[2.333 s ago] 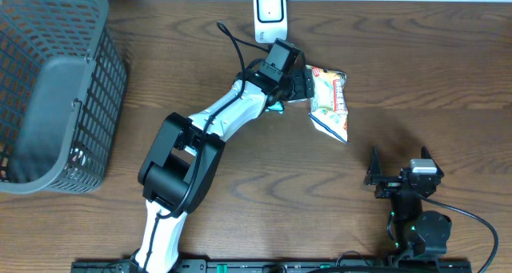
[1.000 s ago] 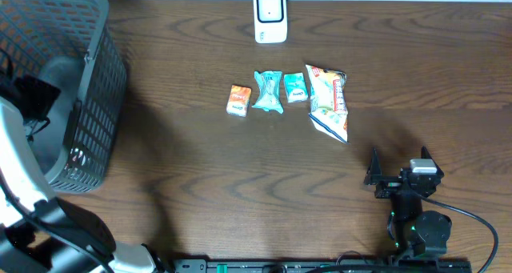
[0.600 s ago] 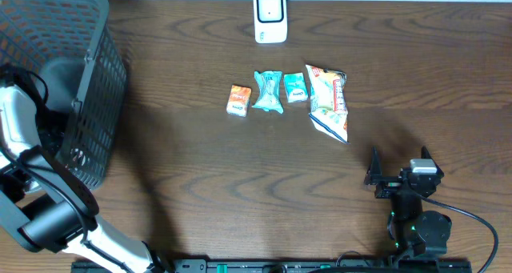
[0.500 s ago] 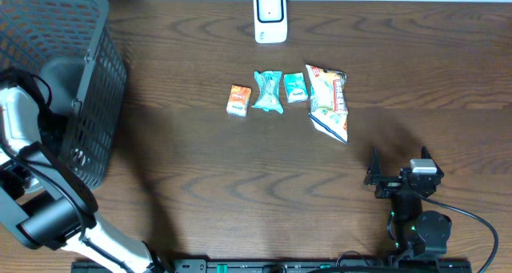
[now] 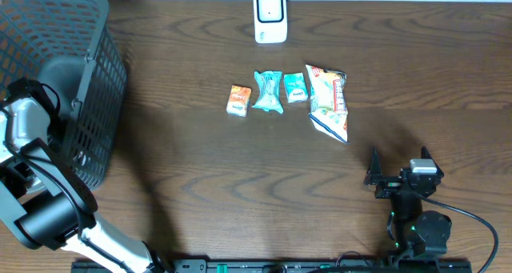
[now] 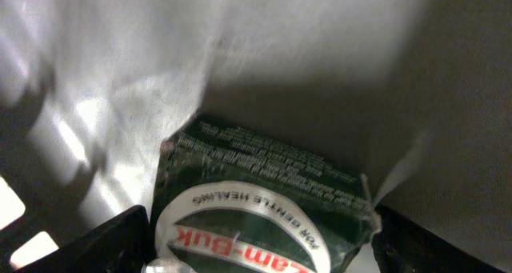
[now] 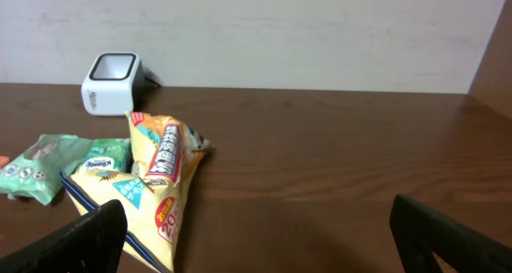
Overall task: Scan the item barcode
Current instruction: 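Reach into the basket and grasp the dark round tin with left gripper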
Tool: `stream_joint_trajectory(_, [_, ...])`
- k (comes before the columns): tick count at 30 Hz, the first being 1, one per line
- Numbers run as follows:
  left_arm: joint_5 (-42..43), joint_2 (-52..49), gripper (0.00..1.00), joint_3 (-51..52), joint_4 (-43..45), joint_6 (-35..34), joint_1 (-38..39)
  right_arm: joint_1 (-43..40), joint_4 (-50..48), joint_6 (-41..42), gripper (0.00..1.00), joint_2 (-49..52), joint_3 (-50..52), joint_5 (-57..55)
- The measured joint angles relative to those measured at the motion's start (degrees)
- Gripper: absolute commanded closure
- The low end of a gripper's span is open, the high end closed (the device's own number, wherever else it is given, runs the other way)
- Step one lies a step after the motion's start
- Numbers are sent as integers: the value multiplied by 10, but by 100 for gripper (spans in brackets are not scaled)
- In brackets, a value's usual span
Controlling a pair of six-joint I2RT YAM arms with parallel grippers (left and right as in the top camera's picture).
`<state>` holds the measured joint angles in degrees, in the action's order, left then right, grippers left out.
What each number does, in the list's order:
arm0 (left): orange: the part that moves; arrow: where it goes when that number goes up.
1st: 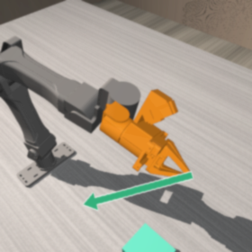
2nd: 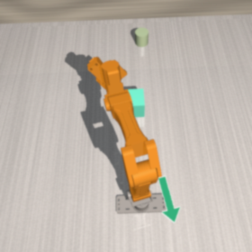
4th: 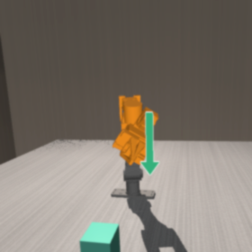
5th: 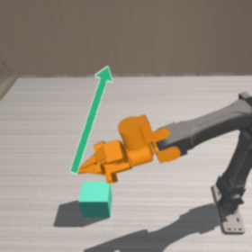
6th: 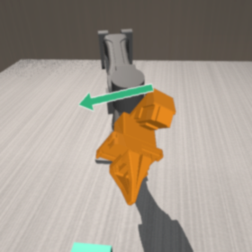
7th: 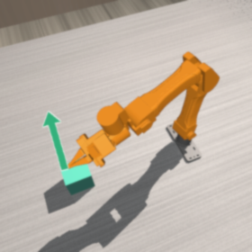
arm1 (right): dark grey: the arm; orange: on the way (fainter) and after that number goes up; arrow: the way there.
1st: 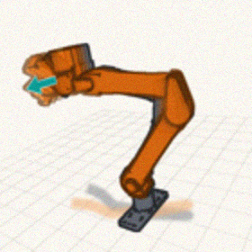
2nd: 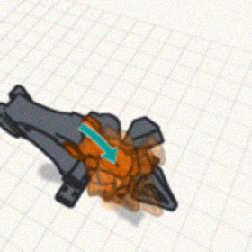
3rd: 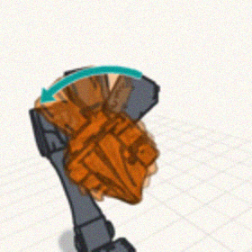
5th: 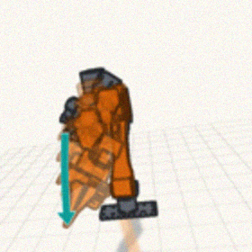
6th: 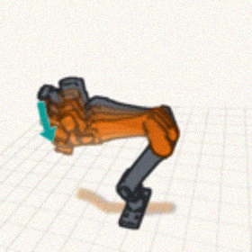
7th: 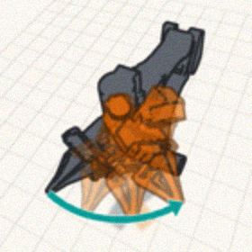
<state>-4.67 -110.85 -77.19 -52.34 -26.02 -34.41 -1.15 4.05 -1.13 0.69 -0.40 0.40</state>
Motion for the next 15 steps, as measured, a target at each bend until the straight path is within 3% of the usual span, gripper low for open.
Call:
stream_joint_trajectory(3, [0,4,14,8,15,8,0,0,0,0,1,0,0,0])
stream_joint_trajectory(5, [0,8,25,15,26,10,0,0,0,0,1,0,0,0])
stream_joint_trajectory(11, [3,10,37,18,37,24,1,0,0,0,1,0,0,0])
stream_joint_trajectory(15, [5,10,38,10,19,26,1,0,0,0,1,0,0,0])
